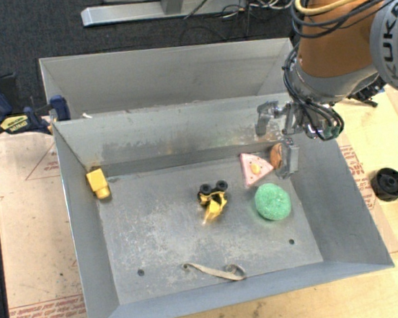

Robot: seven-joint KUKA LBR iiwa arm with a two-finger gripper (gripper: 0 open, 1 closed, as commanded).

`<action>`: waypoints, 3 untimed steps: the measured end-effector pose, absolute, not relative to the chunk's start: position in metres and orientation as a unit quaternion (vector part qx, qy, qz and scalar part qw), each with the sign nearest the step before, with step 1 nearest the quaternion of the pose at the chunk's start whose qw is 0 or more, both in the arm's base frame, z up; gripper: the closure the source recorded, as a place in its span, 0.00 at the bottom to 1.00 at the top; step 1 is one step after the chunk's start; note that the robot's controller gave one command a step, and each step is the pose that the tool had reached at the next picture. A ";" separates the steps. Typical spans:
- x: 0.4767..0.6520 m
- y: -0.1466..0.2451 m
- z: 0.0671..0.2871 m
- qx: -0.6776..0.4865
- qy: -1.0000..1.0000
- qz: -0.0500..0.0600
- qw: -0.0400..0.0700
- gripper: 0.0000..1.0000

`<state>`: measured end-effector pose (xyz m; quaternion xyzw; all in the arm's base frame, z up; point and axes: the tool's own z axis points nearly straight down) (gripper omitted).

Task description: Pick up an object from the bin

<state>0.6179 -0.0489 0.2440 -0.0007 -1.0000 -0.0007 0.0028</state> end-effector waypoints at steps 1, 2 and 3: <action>0.619 -0.049 0.249 0.000 -1.000 0.000 -0.001 0.00; 0.596 -0.082 0.173 0.007 -1.000 0.000 -0.003 0.00; 0.554 -0.116 0.160 0.056 -0.998 0.000 0.001 0.00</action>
Offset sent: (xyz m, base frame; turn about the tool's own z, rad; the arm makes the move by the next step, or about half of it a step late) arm -0.0536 -0.0780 -0.1740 -0.0367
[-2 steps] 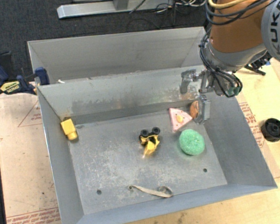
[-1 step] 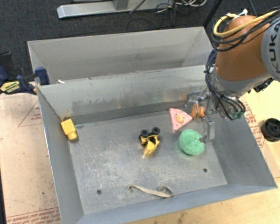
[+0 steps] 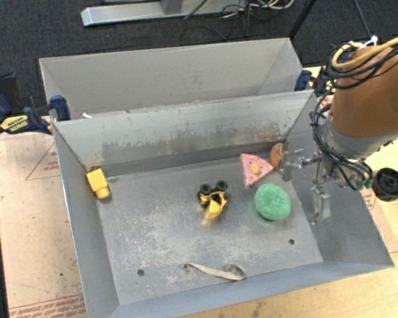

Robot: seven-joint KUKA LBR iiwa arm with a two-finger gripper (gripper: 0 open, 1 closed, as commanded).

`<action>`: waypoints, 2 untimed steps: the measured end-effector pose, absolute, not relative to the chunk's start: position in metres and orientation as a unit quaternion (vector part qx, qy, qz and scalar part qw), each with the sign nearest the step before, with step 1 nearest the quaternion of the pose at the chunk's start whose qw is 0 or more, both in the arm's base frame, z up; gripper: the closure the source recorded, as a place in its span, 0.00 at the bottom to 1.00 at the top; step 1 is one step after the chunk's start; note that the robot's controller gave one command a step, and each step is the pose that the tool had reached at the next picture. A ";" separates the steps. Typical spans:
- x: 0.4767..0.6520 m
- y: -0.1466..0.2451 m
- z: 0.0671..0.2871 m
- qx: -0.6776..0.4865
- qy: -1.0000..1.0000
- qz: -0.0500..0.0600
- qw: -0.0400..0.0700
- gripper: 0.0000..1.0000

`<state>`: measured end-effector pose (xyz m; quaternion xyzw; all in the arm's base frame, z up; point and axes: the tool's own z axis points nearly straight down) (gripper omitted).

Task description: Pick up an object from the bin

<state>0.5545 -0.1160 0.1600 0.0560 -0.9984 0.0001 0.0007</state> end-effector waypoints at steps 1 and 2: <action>0.568 -0.101 0.142 -0.081 -0.997 0.000 -0.002 0.00; 0.562 -0.101 0.068 -0.162 -0.987 -0.001 0.000 0.00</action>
Offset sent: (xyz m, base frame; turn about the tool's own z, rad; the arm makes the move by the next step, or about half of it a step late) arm 0.0061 0.0140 -0.0900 0.4407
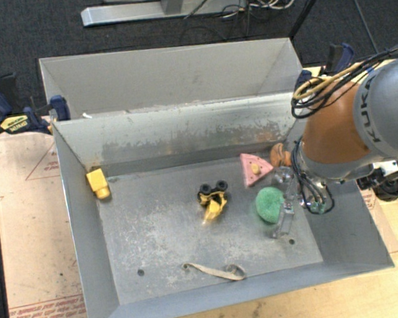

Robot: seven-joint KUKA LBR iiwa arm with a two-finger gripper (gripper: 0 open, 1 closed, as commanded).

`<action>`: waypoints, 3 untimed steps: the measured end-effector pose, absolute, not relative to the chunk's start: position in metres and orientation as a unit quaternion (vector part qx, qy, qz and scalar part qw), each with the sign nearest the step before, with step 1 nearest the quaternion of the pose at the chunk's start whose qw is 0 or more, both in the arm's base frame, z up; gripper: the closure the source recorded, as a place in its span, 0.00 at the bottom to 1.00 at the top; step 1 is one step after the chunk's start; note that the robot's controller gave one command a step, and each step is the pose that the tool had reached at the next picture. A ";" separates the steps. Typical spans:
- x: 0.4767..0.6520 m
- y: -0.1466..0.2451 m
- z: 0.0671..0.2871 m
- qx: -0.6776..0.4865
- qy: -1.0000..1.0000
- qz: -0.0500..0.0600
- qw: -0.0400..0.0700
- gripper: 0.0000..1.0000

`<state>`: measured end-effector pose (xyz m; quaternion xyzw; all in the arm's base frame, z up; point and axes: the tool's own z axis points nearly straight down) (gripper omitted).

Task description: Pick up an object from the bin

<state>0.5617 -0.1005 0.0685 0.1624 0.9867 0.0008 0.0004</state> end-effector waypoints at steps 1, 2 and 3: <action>0.561 -0.107 0.070 0.206 0.979 0.000 0.001 1.00; 0.561 -0.107 0.070 0.206 0.979 0.000 0.001 1.00; 0.561 -0.107 0.071 0.206 0.979 0.000 0.001 1.00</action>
Offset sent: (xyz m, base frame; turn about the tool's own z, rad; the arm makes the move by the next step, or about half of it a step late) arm 0.0000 0.0000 0.0000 0.0000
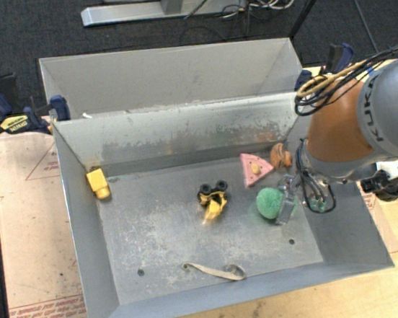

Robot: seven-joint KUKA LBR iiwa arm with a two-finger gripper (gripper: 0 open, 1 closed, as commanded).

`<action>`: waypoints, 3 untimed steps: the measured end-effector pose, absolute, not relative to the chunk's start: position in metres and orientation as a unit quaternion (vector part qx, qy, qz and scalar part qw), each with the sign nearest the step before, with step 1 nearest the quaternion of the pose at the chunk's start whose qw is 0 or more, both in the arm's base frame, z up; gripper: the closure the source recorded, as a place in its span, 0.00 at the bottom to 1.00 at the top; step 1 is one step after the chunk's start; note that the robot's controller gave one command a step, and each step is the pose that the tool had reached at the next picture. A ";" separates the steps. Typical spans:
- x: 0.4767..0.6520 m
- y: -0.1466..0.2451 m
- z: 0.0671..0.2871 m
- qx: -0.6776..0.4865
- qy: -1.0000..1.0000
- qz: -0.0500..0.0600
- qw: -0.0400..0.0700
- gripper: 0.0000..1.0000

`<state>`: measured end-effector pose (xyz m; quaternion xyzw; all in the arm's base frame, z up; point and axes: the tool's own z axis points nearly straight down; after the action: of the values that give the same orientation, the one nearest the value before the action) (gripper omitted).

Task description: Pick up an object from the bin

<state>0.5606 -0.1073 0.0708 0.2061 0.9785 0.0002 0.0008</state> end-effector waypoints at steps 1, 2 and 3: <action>0.561 -0.107 0.074 0.206 0.979 0.000 0.000 1.00; 0.560 -0.107 0.080 0.206 0.979 0.000 -0.001 1.00; 0.560 -0.107 0.093 0.206 0.979 0.001 0.000 1.00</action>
Offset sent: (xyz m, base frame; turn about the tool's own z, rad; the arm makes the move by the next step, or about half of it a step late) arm 0.0000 0.0002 0.0437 0.0000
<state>0.5601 -0.1069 0.0929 0.2058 0.9786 0.0006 -0.0003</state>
